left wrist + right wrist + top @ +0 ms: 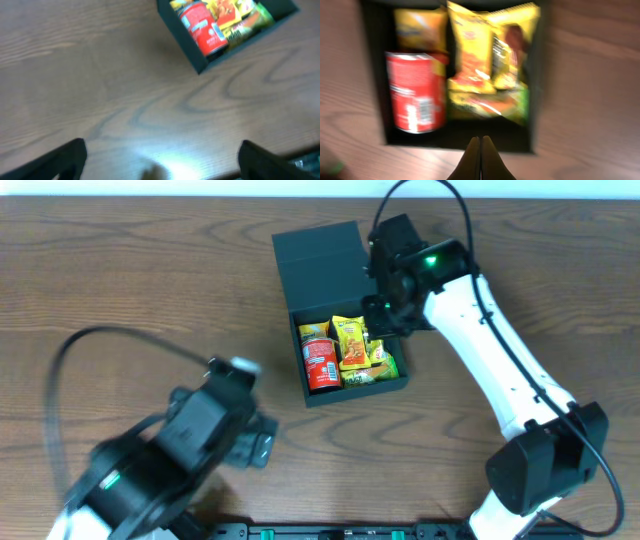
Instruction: Pack container
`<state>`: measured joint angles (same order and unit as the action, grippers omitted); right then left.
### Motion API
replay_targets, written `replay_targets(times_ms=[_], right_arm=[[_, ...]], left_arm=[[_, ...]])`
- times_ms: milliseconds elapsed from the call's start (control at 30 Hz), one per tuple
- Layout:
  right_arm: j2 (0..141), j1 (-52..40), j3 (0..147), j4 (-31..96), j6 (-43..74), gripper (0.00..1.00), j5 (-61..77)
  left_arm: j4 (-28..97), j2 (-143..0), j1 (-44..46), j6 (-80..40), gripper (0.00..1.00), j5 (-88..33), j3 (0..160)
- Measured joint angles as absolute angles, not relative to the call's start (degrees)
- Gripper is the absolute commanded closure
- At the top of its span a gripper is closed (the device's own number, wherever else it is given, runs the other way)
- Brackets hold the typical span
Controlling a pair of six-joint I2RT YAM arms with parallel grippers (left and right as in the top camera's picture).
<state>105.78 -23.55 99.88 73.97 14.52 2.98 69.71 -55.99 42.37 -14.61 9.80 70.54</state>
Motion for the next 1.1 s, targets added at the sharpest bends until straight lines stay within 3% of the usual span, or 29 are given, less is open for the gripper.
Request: replay_targets(times_ms=[100,200,533,600,1100], right_arm=[[105.78,-20.93,99.88,75.26,12.69,0.98,1.39],[105.78,-16.6,99.88,75.29,10.81,0.98,1.23],[105.75,-2.55,95.66,67.68,3.4,0.98,9.87],[105.75,-1.65,92.38,66.06,2.46,0.98,11.18],[105.78,-1.58,76.36,54.17,0.54,0.98,20.64]], left_arm=[[65.98,-62.5,40.05,-14.96,0.56,9.85,69.6],[61.58,-68.55,35.94,-16.19,0.79,9.34,69.58],[50.72,-81.43,22.44,-20.6,0.9,-4.29,69.58],[49.01,-83.92,22.11,-21.26,0.94,-6.44,69.58],[41.12,-96.29,22.2,-27.03,0.94,-12.08,69.56]])
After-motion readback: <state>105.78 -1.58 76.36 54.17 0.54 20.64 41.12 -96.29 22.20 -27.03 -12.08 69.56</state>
